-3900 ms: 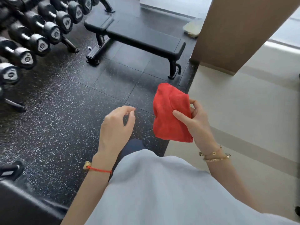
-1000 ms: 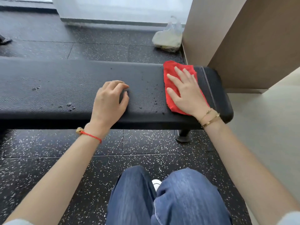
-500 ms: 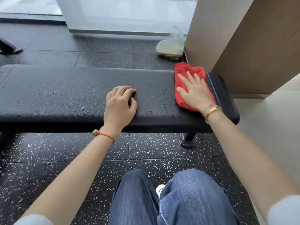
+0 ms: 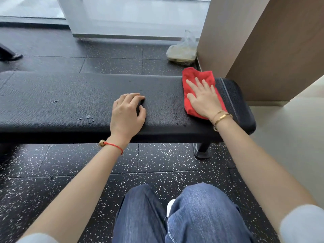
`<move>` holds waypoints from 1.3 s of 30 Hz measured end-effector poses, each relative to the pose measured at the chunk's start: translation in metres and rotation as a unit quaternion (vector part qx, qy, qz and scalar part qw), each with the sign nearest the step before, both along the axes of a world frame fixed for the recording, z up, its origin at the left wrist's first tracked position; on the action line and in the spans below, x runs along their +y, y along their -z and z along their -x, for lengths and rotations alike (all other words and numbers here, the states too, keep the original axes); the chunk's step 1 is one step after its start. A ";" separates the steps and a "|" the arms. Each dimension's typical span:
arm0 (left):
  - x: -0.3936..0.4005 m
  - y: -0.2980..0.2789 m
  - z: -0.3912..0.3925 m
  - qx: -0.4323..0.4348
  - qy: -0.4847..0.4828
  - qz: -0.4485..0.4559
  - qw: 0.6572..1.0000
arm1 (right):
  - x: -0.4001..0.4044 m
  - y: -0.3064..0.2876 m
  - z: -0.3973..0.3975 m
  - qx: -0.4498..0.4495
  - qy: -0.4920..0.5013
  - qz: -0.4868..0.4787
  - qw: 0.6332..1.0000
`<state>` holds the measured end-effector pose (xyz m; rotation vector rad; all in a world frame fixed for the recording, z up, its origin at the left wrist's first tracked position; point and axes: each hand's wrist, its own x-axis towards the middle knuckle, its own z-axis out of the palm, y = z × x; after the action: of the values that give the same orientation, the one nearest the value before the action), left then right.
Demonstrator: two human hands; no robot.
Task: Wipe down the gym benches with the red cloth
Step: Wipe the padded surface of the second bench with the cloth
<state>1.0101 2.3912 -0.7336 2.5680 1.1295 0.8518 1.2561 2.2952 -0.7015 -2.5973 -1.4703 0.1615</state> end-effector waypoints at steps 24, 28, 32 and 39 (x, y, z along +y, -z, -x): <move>0.002 0.006 0.002 -0.007 0.006 -0.004 1.000 | -0.088 0.012 -0.016 -0.029 0.047 -0.025 0.998; 0.002 0.006 0.002 -0.006 0.007 -0.006 1.000 | -0.056 -0.003 -0.059 0.013 0.117 0.023 0.993; 0.003 0.009 0.002 -0.011 0.007 -0.010 1.000 | -0.070 0.004 -0.040 0.003 0.115 -0.002 0.993; 0.003 0.010 0.002 -0.017 0.012 -0.015 1.000 | -0.084 0.009 -0.052 -0.006 0.116 -0.007 0.993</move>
<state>1.0082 2.3946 -0.7435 2.5764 1.0820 0.9088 1.3079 2.2114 -0.7104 -2.7358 -1.1543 0.1083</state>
